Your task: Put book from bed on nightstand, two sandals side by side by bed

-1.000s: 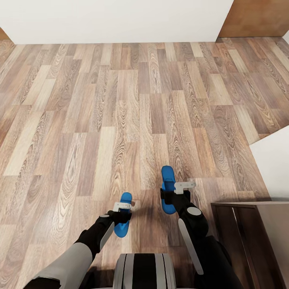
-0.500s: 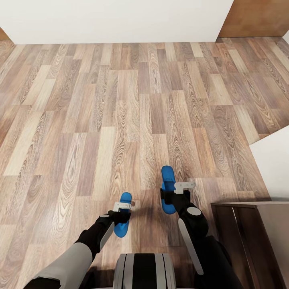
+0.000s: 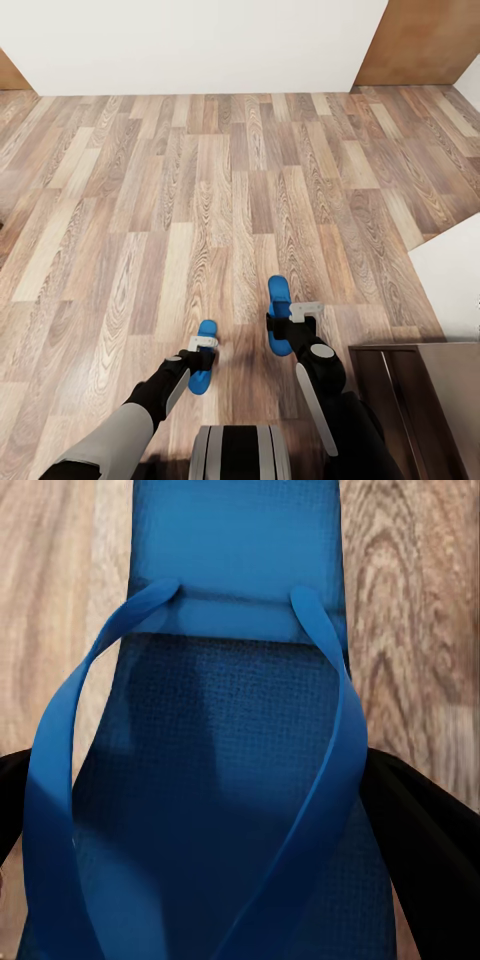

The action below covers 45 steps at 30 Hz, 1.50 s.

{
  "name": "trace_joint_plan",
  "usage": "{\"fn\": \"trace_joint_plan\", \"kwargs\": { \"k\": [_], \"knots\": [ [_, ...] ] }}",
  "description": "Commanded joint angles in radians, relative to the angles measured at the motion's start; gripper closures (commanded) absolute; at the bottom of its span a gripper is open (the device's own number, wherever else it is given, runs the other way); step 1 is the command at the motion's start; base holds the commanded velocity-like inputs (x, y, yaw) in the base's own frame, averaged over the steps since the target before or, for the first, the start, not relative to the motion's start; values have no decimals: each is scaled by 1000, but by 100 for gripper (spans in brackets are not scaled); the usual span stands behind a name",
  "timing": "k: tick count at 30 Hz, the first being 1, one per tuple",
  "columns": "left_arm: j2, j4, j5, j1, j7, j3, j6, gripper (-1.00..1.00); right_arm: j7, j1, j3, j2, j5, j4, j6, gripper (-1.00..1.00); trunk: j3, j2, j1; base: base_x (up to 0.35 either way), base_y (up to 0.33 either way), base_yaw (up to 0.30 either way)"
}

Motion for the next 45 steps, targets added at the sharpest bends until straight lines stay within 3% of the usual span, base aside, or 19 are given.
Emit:
{"fn": "trace_joint_plan", "kwargs": {
  "k": [1, 12, 31, 45],
  "knots": [
    [0, -2, 1, 0, -1, -2, 6, 100, -6, -1, 1, 0, -3, -1, 5, 100, 3, 0, -1, 0, 0, 0],
    [4, -2, 0, 0, 0, -2, 7, 100, -6, -1, 25, 0, -4, 2, 4, 100, 46, 3, -5, 0, 0, 0],
    [12, -2, 2, 0, 2, 0, 11, 100, -6, -1, 31, 0, -6, 11, 4, 100, 119, 7, -14, 0, 0, 0],
    [16, -6, 9, 0, -4, 5, 29, 100, -5, -1, 83, -1, -6, 18, 1, 100, 174, 10, -20, 0, 0, 0]
  ]
}}
